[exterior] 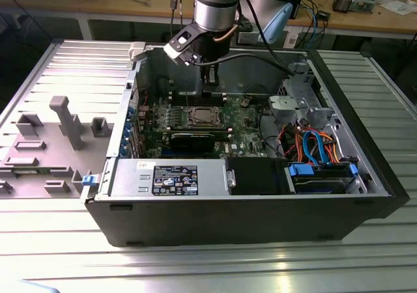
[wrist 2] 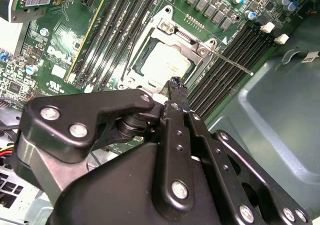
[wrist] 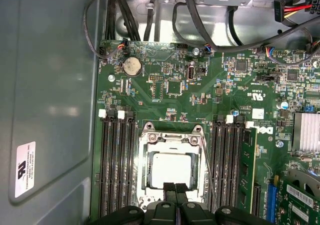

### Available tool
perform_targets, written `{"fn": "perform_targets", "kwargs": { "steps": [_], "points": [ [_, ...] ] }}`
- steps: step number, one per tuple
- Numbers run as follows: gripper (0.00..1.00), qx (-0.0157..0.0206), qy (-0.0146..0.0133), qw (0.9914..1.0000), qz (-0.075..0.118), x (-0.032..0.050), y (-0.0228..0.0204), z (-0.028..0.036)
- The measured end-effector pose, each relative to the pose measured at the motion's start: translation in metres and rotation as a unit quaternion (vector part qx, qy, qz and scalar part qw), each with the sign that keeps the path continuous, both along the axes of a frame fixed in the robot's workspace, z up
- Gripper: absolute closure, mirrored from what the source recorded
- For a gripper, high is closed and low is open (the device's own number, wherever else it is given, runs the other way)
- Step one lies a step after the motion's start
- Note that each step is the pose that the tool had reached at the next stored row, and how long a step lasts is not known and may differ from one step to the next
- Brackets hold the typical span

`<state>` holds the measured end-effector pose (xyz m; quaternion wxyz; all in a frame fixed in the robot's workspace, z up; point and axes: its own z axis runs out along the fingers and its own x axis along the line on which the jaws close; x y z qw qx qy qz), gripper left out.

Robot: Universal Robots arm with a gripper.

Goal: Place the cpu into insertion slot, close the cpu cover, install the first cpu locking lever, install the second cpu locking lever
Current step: 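Install the first cpu locking lever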

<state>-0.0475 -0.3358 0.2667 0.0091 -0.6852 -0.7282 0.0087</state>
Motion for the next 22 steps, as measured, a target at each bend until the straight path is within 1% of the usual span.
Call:
{"fn": "perform_targets", "kwargs": {
  "steps": [3, 5, 8, 11, 13, 15, 16, 17, 18, 20, 22],
  "points": [
    [0.89, 0.0, 0.0, 1.0, 0.0, 0.0, 0.0, 0.0],
    [0.89, 0.0, 0.0001, 0.99999, 0.004, 0.0, 0.0, 0.0],
    [0.89, 0.0, 0.0, 0.99981, 0.019, 0.0, 0.0, 0.0],
    [0.89, 0.0, 0.0, 0.9993, 0.037, 0.0, 0.0, 0.0],
    [0.89, 0.0, 0.0, 0.99833, 0.058, 0.0, 0.0, 0.0],
    [0.89, 0.0, 0.0, 0.99676, 0.08, 0.0, 0.0, 0.0],
    [0.89, 0.0, 0.0, 0.99609, 0.088, 0.0, 0.0, 0.0],
    [0.89, 0.0, 0.0, 0.99559, 0.094, 0.0, 0.0, 0.0],
    [0.89, 0.0, 0.0, 0.99486, 0.101, 0.0, 0.0, 0.0],
    [0.89, 0.0, 0.0, 0.99374, 0.112, 0.0, 0.0, 0.0],
    [0.89, 0.0, 0.0, 0.99236, 0.123, 0.0, 0.0, 0.0]
  ]
}}
